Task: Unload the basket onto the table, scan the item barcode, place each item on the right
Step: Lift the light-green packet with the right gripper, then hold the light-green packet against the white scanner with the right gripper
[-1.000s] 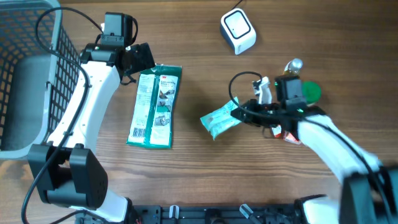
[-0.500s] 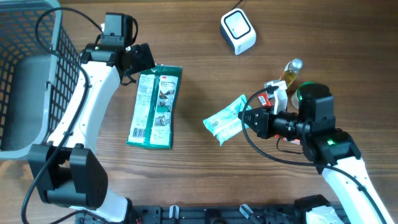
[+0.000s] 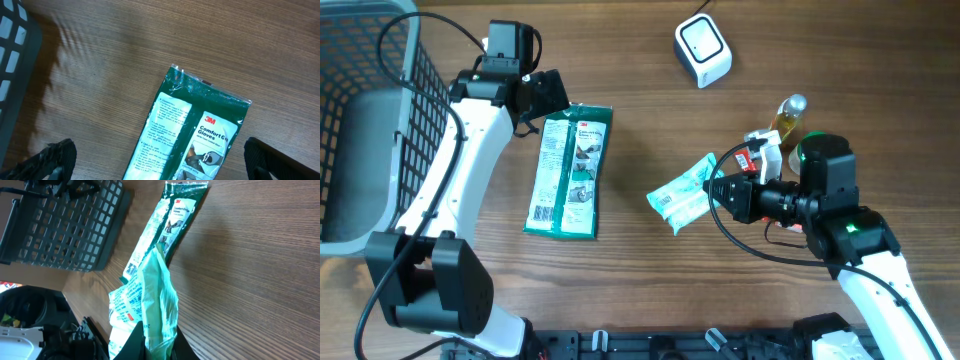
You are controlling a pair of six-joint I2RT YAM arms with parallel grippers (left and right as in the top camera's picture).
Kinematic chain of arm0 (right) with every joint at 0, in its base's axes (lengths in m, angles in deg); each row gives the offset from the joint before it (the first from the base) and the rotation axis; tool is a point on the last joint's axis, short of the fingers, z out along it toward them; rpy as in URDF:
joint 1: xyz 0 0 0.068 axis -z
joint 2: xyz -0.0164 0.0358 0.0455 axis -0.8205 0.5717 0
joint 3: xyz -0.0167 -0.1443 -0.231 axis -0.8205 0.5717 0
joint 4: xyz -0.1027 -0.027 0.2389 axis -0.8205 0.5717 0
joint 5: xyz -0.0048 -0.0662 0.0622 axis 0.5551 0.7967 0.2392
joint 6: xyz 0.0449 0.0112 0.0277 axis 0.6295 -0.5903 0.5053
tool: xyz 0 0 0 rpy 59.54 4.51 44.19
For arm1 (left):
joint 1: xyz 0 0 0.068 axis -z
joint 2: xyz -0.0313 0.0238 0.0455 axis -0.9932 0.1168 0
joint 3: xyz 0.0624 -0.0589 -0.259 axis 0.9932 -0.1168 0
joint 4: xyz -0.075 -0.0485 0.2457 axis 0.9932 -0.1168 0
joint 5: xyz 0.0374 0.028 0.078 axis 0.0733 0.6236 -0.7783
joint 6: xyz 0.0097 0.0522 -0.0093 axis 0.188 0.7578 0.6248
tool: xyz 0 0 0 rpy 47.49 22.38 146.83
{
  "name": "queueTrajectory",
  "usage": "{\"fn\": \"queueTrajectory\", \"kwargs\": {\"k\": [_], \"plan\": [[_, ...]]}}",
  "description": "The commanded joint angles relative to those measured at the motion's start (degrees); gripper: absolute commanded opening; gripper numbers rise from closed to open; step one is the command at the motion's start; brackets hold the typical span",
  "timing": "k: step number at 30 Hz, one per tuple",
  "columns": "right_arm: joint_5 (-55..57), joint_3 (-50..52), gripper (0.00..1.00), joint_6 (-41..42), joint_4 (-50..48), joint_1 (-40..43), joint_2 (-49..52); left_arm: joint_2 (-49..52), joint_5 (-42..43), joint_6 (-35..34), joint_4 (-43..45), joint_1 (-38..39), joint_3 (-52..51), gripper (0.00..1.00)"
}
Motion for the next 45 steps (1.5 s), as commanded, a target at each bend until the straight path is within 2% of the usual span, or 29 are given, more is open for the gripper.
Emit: {"fn": "queueTrajectory", "kwargs": {"k": [1,3,8,20,23,26,29,32,35,37,41,45], "plan": [[-2.34,-0.09,0.04,-1.16,-0.15,0.28,0.22,0.31,-0.74,-0.26,0.13,-0.15,0.07,1.00],[-2.34,-0.09,0.08,-1.11,-0.24,0.28,0.22,0.31,-0.74,-0.26,0.13,-0.15,0.07,1.00],[-2.32,-0.09,0.04,-1.09,-0.17,0.28,0.22,0.31,-0.74,-0.26,0.13,-0.15,0.07,1.00],[-2.34,-0.09,0.04,-0.98,-0.59,0.28,0.22,0.31,-0.74,-0.26,0.13,-0.15,0.07,1.00],[-2.40,-0.15,0.04,3.54,-1.88,0.28,0.22,0.31,-0.74,-0.26,0.11,-0.15,0.07,1.00],[-4.94,-6.64,0.04,4.44,-0.59,0.28,0.81,0.31,-0.74,-0.26,0.11,-0.15,0.07,1.00],[-3.69,-19.67,0.04,1.33,10.03,0.28,4.39,0.31,-0.74,-0.26,0.11,-0.15,0.07,1.00],[5.42,-37.00,0.04,-3.69,25.05,-0.35,11.72,0.31,-0.74,-0.26,0.13,-0.15,0.07,1.00],[15.43,-53.59,0.04,-6.49,34.77,-2.62,20.57,0.31,-0.74,-0.26,0.11,-0.15,0.07,1.00],[22.38,-61.48,0.04,-7.39,37.18,-5.16,26.05,0.31,-0.74,-0.26,0.13,-0.15,0.07,1.00],[35.76,-64.41,0.04,-7.85,31.34,-10.32,31.71,0.31,-0.74,-0.26,0.11,-0.15,0.07,1.00],[61.88,-64.39,0.04,-14.25,22.29,-18.25,38.86,0.31,-0.74,-0.26,0.11,-0.15,0.07,1.00]]}}
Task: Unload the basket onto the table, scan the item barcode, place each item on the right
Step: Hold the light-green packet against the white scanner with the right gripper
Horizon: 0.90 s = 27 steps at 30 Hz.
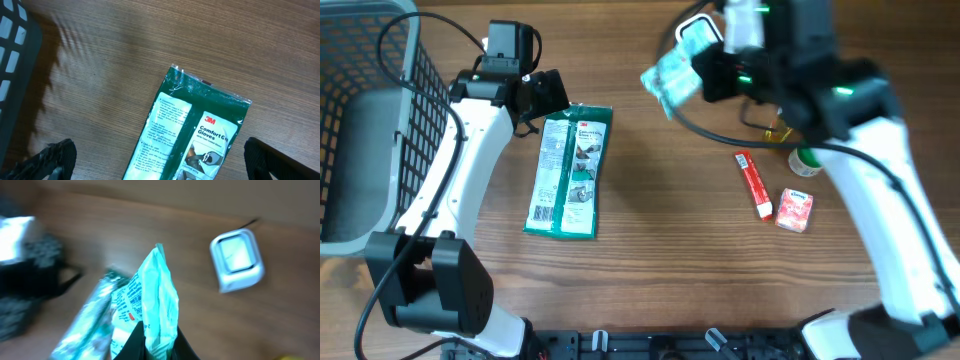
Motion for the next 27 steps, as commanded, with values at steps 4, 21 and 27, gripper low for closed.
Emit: {"fn": "queueTrajectory", "kwargs": {"k": [4,21,27], "plan": [[44.57,-1.36,0.04,-19.69,-11.87,-8.79,12.31,0.31,-0.74,-0.26,0.11,-0.15,0.07,1.00],[67.63,-0.90,0.04,-52.65,-52.37,-8.70,39.15,0.31,-0.74,-0.26,0.13,-0.15,0.07,1.00],[67.23,-0.81,0.04,-52.54,-50.86,-8.70,41.72,0.31,-0.76,-0.26,0.13,-0.15,0.07,1.00]]}}
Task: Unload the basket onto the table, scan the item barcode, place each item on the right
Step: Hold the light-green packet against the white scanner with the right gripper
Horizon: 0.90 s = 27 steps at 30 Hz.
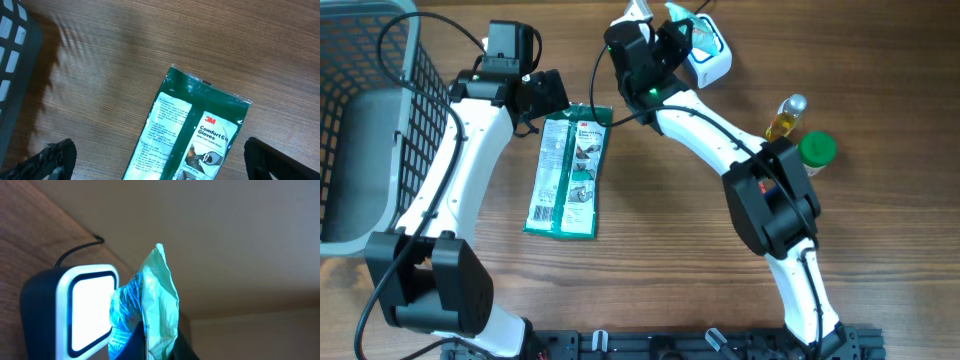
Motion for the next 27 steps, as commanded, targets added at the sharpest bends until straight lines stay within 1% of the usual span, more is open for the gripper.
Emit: {"fn": "queueTrajectory", "kwargs": {"k": [1,4,8,11,13,15,18,20,22,23,26,27], "plan": [[1.31,-0.85,0.04,-0.33,0.81,0.17,3.19,0.31,-0.74,-0.26,0.11,-0.15,0.07,1.00],[-0.94,-0.85,0.04,4.26,4.79,0.13,4.24,0.31,-0.74,-0.26,0.11,-0.15,0.07,1.00],[-11.72,-0.85,0.04,11.45,14.43,0.13,4.26,0.31,-0.74,-0.26,0.11,-0.15,0.07,1.00],[-12.09,-0.85,0.04,14.73,15.85,0.13,4.24,0.31,-0.74,-0.26,0.11,-0.15,0.07,1.00],[-9.05,-0.85,0.04,14.69,15.65,0.13,3.80,0.31,-0.74,-0.26,0.13,-0.15,0.07,1.00],[-8.79,-0.87,0.04,14.64,16.28,0.13,2.64,0.31,-0.74,-0.26,0.13,-0.15,0.07,1.00],[-8.79,-0.85,0.04,15.58,17.51,0.15,-2.25,0.31,-0.74,-0.26,0.11,-0.15,0.07,1.00],[-9.77,-0.85,0.04,19.45,20.00,0.15,-7.74,0.31,-0.74,-0.26,0.11,-0.15,0.07,1.00],[-15.12,-0.85,0.04,25.24,26.56,0.15,-14.14,0.31,-0.74,-0.26,0.13,-0.15,0.07,1.00],[-19.45,-0.85,0.04,29.62,31.80,0.15,-17.86,0.31,-0.74,-0.26,0.11,-0.15,0.07,1.00],[-35.58,-0.85,0.04,40.83,46.14,0.90,-25.03,0.31,-0.74,-0.26,0.11,-0.15,0.07,1.00],[-44.26,-0.85,0.04,43.85,51.32,1.57,-26.69,0.31,-0.74,-0.26,0.13,-0.15,0.07,1.00]]}}
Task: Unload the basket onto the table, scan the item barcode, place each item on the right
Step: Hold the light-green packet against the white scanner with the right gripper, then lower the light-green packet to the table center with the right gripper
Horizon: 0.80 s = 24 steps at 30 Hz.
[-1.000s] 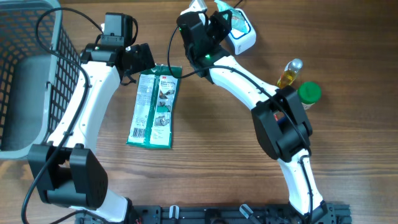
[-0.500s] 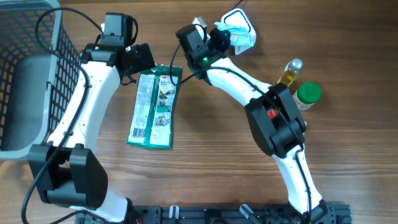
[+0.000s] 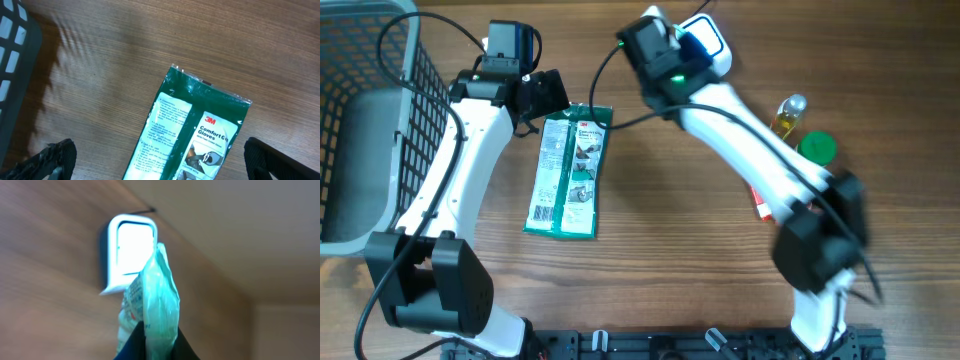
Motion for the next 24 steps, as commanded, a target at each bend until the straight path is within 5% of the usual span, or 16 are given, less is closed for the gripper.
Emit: {"fn": "queueTrajectory", "kwargs": {"k": [1,3,5,12,16,18,19,22,24], "plan": [[-28.81,-0.81,0.04,15.72,11.63,2.05,-7.37,0.31,-0.72,-0.26,0.13,-0.15,0.07,1.00],[-45.59,-0.76,0.04,16.57,22.51,4.07,-7.43,0.31,-0.72,-0.26,0.13,-0.15,0.07,1.00],[-50.95,0.17,0.04,16.20,28.35,5.14,-6.84,0.31,-0.72,-0.26,0.13,-0.15,0.07,1.00],[-50.62,17.03,0.04,9.60,30.82,5.79,-6.73,0.31,-0.72,-0.26,0.13,-0.15,0.07,1.00],[-38.69,23.19,0.06,15.15,24.94,6.03,-6.73,0.31,-0.72,-0.26,0.13,-0.15,0.07,1.00],[-35.85,24.15,0.54,15.93,22.82,6.05,-6.73,0.31,-0.72,-0.26,0.13,-0.15,0.07,1.00],[-35.52,24.39,0.65,16.59,21.97,6.05,-6.73,0.31,-0.74,-0.26,0.13,-0.15,0.07,1.00],[-35.54,24.39,0.85,18.34,18.43,6.05,-6.73,0.31,-0.72,-0.26,0.13,-0.15,0.07,1.00],[-36.44,24.39,0.85,26.49,13.73,6.05,-6.73,0.31,-0.72,-0.26,0.15,-0.15,0.07,1.00]]}}
